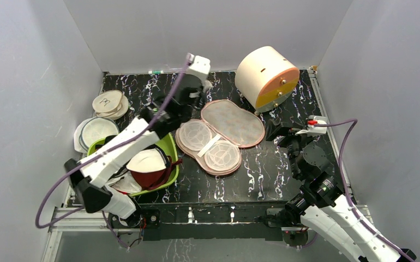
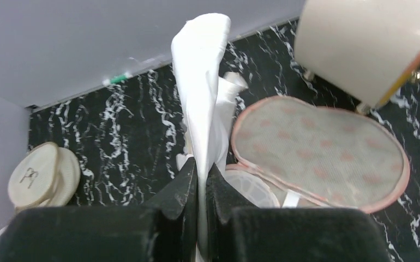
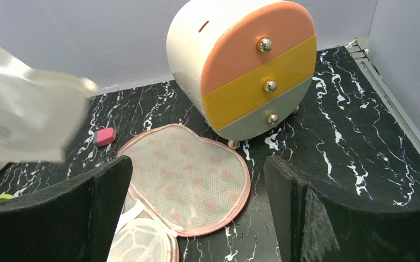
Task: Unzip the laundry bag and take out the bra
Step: Pick up the bra from the laundry bag, then place the bra in the bin.
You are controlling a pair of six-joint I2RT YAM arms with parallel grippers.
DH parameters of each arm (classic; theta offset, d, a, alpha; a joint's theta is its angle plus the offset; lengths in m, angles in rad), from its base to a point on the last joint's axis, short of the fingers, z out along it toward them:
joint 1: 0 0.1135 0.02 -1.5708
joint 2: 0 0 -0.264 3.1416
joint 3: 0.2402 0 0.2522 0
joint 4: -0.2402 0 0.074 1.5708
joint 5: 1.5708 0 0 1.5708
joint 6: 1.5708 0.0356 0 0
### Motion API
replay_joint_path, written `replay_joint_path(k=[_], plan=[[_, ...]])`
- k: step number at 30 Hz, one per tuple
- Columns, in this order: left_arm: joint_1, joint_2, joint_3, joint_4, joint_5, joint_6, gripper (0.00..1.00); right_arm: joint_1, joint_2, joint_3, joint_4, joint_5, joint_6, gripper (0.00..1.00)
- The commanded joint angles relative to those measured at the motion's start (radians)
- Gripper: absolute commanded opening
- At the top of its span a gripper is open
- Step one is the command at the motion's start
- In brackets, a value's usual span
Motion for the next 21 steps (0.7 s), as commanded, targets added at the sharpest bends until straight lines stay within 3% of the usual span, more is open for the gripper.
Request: replay_joint_path(k=[1,7,14,17,21], plan=[[0.057,-0.116,0.087,-0.155,-0.001,-0.039,0.0,-0.002,0.008,-0.002,0.057,-0.018,0.005,0.91],[0.099,-0.251,0.165,-0.399,-0.137,-0.069,0.0,-0.002,0.034,-0.006,0.088,-0.061,-0.004,0.91],[0.101,-0.409,0.185,-0.825,-0.368,-0.307,0.0,-0.003,0.066,-0.01,0.113,-0.095,-0.009,0.92],[0.101,-0.431,0.226,-1.058,-0.396,-0.442,0.0,-0.002,0.078,-0.016,0.13,-0.109,-0.013,0.93],[0.108,-0.513,0.21,-1.094,-0.307,-0.439,0.0,-0.003,0.112,-0.007,0.134,-0.126,-0.016,0.93]])
